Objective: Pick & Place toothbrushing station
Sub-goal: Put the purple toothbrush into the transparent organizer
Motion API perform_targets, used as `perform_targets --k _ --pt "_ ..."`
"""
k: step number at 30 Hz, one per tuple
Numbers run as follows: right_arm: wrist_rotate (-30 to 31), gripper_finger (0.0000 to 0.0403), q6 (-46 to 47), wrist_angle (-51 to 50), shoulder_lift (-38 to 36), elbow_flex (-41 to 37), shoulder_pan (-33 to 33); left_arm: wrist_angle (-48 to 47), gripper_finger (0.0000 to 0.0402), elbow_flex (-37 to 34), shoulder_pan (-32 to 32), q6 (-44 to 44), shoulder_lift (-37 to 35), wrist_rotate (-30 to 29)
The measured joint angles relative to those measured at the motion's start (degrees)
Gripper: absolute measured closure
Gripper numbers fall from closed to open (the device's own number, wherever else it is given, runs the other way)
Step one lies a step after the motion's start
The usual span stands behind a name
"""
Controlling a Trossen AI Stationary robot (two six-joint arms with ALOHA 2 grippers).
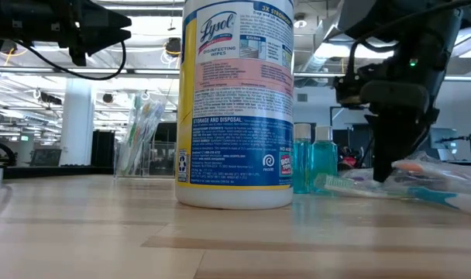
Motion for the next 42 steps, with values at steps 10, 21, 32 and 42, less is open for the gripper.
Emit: perform_targets --k 10,21,32,42 --pt "1.2 0.0363 -3.0 -0.5 0.5 2.8 0.0 0.0 0.0248 0.0 0.0 0.0 0.5 -0.3" --pt "1.4 0.0398 -3.7 -4.5 -0.9 4.8 0.3 0.0 0.0248 0.0 0.0 0.0 0.6 -0.2" --pt "6.7 0.04 -0.8 -8.3 -7.6 4.7 4.3 0.0 0.0248 0.0 0.0 0.0 1.2 -0.2" --pt "17.6 0.0402 -3.7 -3.1 -16.7 4.7 8.3 0.1 0.0248 0.0 0.0 0.0 1.2 3.8"
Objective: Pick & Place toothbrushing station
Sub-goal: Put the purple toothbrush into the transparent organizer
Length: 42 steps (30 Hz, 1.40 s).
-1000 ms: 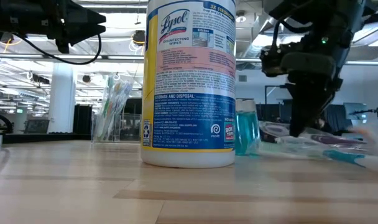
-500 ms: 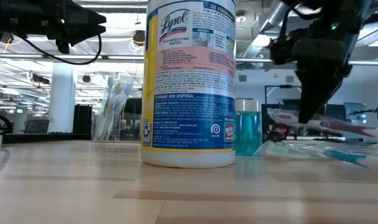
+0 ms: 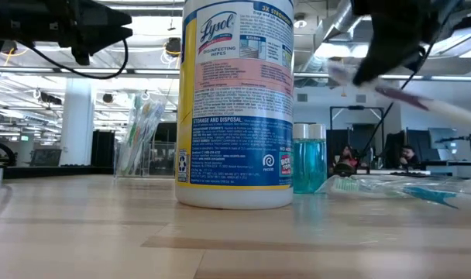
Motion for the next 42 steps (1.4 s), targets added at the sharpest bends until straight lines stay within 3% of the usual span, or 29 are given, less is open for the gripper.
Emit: perform_targets --k 11,22,29,34,42 --pt "6.2 0.0402 -19.4 17.4 -4.9 0.0 -0.5 1.0 0.0248 0.0 0.2 -1.5 0.0 1.6" --pt "7.5 0.0403 -35.3 30.5 -5.4 0.0 -8.1 2.0 0.0248 0.0 4.3 -5.6 1.8 7.0" --pt "5.8 0.0403 -43.5 39.8 -5.3 0.0 -11.8 10.4 0.0248 0.0 8.0 -7.0 7.4 14.3" --pt "2.4 0.0403 -48.3 46.0 -4.9 0.0 -14.2 17.2 0.0248 0.2 10.2 -7.6 13.2 16.0" --pt "-1.5 0.0403 -50.1 48.7 -4.9 0.0 -18.0 17.6 0.0248 9.8 15.2 -8.0 24.2 22.6"
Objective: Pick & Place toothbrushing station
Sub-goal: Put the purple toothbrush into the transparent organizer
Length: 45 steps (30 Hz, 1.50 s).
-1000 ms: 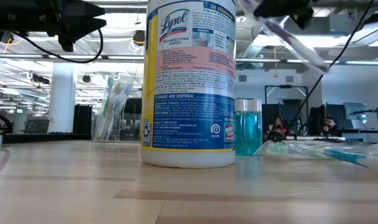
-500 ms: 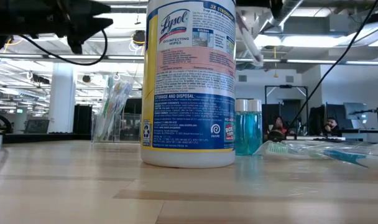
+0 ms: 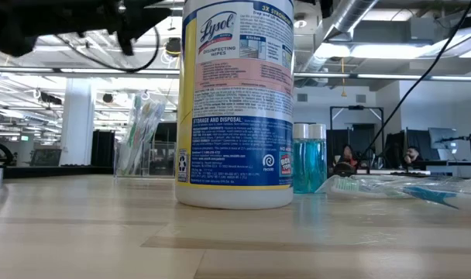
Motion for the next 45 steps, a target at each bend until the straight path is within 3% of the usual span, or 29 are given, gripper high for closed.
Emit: perform_targets --k 12,21,25,32,45 --pt "-3.4 0.0403 -2.1 2.3 0.0 0.0 -1.2 -0.1 0.0248 12.8 10.3 -2.0 13.7 14.5" --pt "-5.4 0.0403 -3.2 5.1 0.0 0.0 -1.6 -0.2 0.0248 20.3 13.2 -3.6 20.9 19.0" --pt "-5.6 0.0403 -3.4 5.1 0.0 0.0 -1.6 -0.1 0.0248 23.5 14.0 -5.2 23.9 24.6" --pt "-5.8 0.0403 -3.4 5.1 0.0 0.0 -1.6 -0.2 0.0248 27.7 14.0 -5.2 28.3 25.3" --pt "-6.1 0.0403 -3.1 7.4 3.7 0.0 -3.2 -4.7 0.0248 30.8 14.4 -5.0 29.2 25.8"
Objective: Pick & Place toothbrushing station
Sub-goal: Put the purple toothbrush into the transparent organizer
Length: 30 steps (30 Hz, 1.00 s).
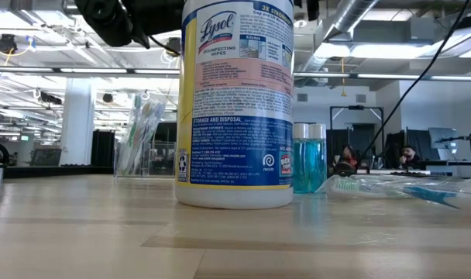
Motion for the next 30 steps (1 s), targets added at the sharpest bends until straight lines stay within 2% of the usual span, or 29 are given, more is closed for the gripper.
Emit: perform_targets --k 7,11,16,21,30 --pt "-1.5 0.0403 0.1 1.7 0.7 0.1 -0.8 -0.1 0.025 0.0 0.0 0.1 -0.1 0.0" --pt "-1.5 0.0403 0.1 2.0 0.5 0.0 -1.0 -0.5 0.027 0.0 0.0 0.2 -0.1 -0.1" --pt "-1.5 0.0403 0.1 2.3 0.5 0.0 -1.0 -0.6 0.0318 0.0 0.1 0.2 -0.1 -0.1" --pt "-1.7 0.0397 -0.1 1.6 0.5 0.0 -0.9 -0.8 0.0384 0.0 0.1 0.0 -0.1 -0.2" --pt "-1.3 0.035 0.0 0.7 0.5 0.0 -0.9 -3.2 0.0393 0.0 1.9 0.1 -0.1 -0.1"
